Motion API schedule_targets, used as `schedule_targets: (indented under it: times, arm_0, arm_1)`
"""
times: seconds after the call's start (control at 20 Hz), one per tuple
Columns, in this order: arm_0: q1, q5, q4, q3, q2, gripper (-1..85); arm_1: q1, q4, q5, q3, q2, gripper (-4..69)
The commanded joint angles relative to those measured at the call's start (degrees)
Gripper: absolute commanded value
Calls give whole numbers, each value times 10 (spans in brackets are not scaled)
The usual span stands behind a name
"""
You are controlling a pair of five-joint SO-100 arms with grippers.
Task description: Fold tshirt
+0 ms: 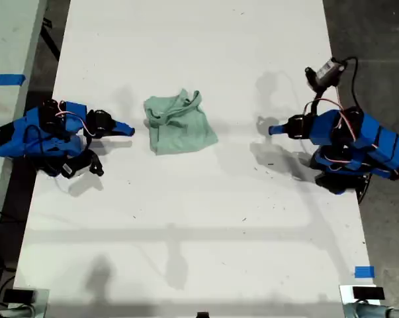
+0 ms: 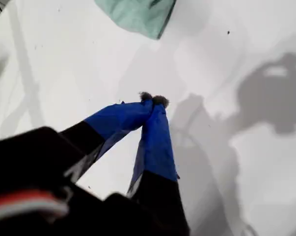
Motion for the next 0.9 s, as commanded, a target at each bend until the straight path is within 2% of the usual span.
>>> schedule_targets:
  times: [0.0, 0.1, 0.3, 0.4, 0.6, 0.85]
  arm_0:
    - [16, -18, 2, 11, 56, 1]
    - [5, -18, 20, 12, 56, 1]
    - [35, -18, 21, 13, 56, 46]
    - [47, -18, 21, 13, 56, 104]
    - [58, -18, 21, 13, 56, 122]
    - [96, -18, 21, 13, 56, 126]
  arm_1:
    - [-26, -127, -57, -226, -345, -10]
    - [-47, -153, -112, -439, -570, -10]
    - [-98, -70, -184, -862, -924, -11]
    - [-123, -50, -204, -1006, -1050, -11]
    - [-139, -77, -209, -1071, -1143, -11]
    - [-98, -110, -229, -1059, -1158, -11]
